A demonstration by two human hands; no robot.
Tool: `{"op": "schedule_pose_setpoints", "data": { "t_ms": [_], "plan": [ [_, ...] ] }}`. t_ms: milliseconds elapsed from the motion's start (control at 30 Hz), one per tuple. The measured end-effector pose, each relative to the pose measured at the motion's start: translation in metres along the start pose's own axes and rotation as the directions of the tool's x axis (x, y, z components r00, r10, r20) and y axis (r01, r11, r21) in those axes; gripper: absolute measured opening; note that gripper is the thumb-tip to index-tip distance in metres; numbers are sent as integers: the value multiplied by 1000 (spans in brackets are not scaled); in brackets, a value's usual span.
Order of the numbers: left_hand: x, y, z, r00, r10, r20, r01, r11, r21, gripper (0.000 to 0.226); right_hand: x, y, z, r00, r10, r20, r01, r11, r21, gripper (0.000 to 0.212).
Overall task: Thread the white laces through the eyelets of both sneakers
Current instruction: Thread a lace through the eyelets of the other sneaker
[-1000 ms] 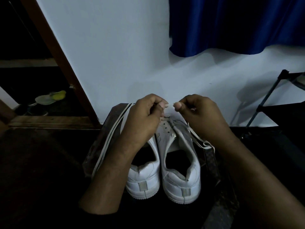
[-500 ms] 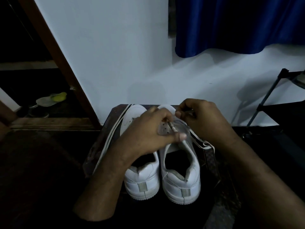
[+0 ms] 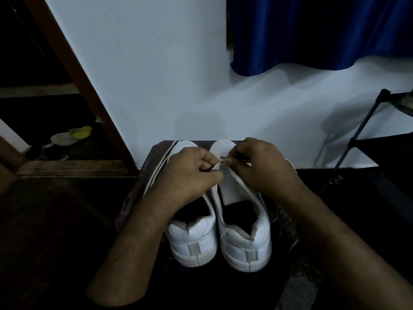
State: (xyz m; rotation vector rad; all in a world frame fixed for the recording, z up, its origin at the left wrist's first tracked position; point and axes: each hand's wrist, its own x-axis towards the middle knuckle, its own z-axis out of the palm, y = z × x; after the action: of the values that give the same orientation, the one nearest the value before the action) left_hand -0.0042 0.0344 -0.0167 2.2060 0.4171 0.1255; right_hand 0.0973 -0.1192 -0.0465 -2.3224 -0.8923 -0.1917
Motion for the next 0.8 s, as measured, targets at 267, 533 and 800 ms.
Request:
{"op": "schedule_pose_setpoints", "data": {
  "t_ms": [267,533,800],
  "plan": [
    [4,-1,0,998,-19,63,22,999,-38,23,-1,-1,4,997,66,35,-69,991,118,14],
    [17,-20,19,984,145,-107,-120,969,217,12,1,1,5,987,143,69,-156,957,246,6],
    [14,-2,1,873,70,-483,-216,943,-254,16,-2,16,-23,977,112,183,-132,986,102,32]
  ]
}}
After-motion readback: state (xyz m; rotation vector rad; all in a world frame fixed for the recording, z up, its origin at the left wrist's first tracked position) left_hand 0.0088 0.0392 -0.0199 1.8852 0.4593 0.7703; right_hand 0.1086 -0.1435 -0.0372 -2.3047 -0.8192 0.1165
